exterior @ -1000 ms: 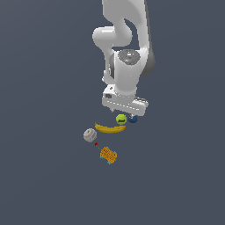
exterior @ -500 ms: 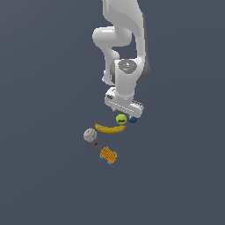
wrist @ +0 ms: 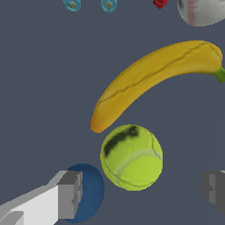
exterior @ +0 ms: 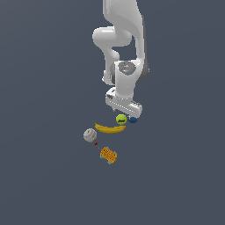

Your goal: Pick up a designated object from a clutter of objects.

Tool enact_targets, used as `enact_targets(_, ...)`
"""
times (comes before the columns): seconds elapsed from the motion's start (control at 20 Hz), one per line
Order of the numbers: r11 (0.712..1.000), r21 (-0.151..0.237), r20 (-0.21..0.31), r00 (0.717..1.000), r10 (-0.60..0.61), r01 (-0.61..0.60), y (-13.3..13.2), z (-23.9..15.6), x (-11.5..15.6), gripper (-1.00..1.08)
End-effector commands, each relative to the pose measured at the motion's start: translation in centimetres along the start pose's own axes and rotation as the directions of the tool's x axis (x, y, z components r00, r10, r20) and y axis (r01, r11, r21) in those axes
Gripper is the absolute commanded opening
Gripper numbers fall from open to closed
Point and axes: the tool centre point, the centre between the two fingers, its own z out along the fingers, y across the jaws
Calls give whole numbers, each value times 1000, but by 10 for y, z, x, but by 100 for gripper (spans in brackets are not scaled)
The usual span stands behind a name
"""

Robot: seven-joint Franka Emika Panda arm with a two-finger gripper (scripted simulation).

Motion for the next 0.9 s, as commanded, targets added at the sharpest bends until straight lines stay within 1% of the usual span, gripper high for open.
enact_targets(0.0, 1000, 0, 0, 1000, 0, 0, 0, 2, 0, 100)
enact_targets(0.55, 1000, 1, 0, 1000, 3, -3, 1, 41, -1, 100)
enact_targets(0.85, 1000, 1, 0, 1000, 4, -4, 1, 49, -1, 100)
